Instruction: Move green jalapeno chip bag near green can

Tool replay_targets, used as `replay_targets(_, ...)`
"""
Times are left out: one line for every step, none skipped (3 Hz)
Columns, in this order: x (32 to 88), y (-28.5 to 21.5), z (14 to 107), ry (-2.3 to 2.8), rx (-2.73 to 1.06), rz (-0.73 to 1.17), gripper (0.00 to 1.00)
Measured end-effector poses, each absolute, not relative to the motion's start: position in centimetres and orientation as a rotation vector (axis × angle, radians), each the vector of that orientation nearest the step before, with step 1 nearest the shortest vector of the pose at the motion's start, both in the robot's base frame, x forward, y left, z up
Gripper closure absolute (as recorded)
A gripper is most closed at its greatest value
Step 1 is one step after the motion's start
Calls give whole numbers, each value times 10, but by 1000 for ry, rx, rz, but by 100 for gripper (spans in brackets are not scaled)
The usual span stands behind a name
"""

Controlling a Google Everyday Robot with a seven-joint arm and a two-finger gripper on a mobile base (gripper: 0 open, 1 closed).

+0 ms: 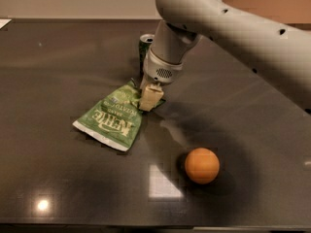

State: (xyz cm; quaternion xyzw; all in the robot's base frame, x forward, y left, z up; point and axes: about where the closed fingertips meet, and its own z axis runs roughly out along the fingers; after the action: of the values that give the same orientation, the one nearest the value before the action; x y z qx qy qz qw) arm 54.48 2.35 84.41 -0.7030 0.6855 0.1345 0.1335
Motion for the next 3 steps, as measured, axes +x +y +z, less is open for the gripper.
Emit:
replay_targets(581, -8, 866, 2057, -1909, 376, 100)
replay_targets(611, -34, 877, 2115, -1817, 349, 100)
replay_targets(625, -56, 873, 2167, -1780, 327, 100)
